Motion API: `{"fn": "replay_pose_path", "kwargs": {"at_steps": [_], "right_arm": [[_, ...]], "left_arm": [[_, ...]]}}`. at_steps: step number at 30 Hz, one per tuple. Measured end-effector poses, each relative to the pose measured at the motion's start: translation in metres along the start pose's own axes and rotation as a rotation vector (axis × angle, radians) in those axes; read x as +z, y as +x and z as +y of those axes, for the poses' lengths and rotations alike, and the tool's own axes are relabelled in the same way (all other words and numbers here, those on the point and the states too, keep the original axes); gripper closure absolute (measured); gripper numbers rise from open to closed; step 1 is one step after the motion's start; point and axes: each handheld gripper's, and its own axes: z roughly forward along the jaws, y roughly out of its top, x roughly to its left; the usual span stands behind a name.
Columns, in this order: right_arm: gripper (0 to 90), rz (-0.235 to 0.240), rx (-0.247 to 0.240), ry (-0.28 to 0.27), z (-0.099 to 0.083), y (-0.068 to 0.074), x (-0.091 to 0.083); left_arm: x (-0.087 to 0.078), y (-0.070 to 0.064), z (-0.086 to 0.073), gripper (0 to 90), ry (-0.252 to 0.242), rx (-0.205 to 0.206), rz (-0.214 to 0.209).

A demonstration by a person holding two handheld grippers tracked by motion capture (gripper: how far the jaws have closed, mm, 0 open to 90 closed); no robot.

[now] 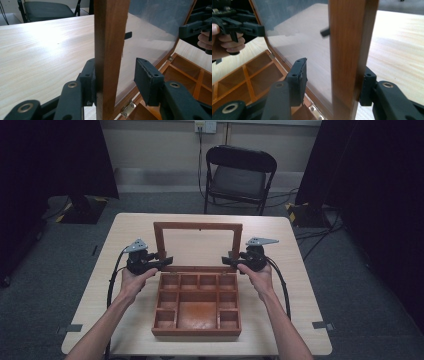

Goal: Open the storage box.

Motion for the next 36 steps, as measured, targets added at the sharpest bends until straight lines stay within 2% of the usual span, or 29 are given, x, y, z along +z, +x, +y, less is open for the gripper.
{"fn": "replay_pose_path", "kwargs": {"at_steps": [6,10,24,28,35,36], "right_arm": [[52.4,-0.004,0.006,-0.001,-0.002,-0.003,0.002],[53.0,-0.009,0.012,-0.009,-0.003,-0.005,0.004],[51.9,-0.026,0.023,-0.016,-0.004,-0.009,0.009],[53.2,-0.018,0.03,-0.009,-0.006,-0.01,0.009],[52.6,-0.024,0.04,-0.004,-0.008,-0.011,0.007],[52.1,-0.027,0.043,-0.005,-0.008,-0.011,0.008]], "left_arm": [[0.002,0.002,0.0,55.0,0.004,-0.003,0.006],[0.005,0.004,-0.001,55.2,-0.007,-0.038,0.011],[0.008,0.009,-0.004,56.5,0.024,-0.049,0.012],[0.009,0.008,-0.004,56.5,0.03,-0.055,0.012],[0.013,0.009,-0.003,54.1,0.05,-0.046,0.014],[0.014,0.009,-0.003,54.0,0.046,-0.062,0.011]]}}
